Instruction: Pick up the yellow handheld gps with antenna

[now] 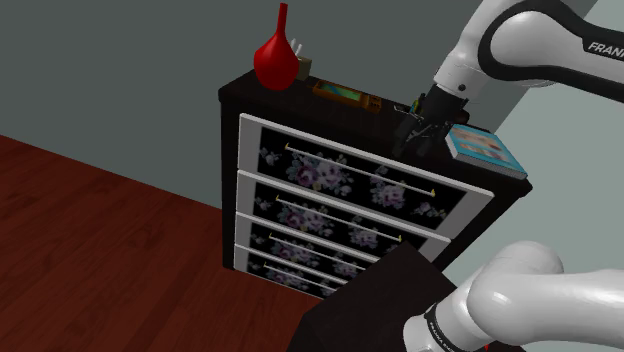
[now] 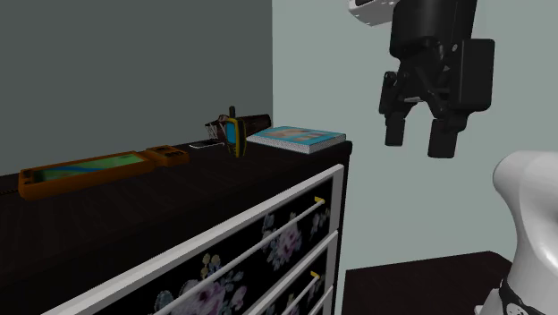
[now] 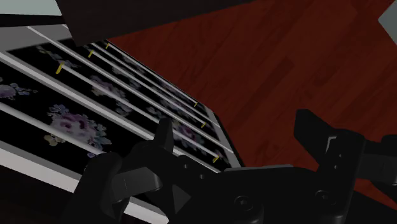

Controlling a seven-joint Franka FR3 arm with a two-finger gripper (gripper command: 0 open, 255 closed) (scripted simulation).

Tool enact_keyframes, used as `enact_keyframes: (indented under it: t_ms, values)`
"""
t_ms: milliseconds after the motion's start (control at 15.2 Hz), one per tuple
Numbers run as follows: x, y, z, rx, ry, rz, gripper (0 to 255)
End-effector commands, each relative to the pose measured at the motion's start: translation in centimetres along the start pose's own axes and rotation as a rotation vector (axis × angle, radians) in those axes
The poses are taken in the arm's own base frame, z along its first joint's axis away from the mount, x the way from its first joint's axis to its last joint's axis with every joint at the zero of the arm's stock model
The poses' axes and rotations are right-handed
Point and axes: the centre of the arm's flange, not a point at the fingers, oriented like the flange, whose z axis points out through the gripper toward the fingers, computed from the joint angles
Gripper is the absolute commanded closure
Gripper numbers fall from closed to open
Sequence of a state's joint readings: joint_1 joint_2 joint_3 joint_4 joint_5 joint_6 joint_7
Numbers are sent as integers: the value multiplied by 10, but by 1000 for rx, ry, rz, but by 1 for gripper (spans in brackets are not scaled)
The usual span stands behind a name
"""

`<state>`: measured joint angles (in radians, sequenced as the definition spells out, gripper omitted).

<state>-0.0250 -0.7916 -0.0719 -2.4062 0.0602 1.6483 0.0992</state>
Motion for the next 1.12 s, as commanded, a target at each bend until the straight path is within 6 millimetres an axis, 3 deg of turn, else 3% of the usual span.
enact_keyframes:
  t_ms: [0, 1056]
  values:
    - [0, 0, 0, 0, 0, 0, 0]
    - [115, 135, 13, -153, 150, 92, 0]
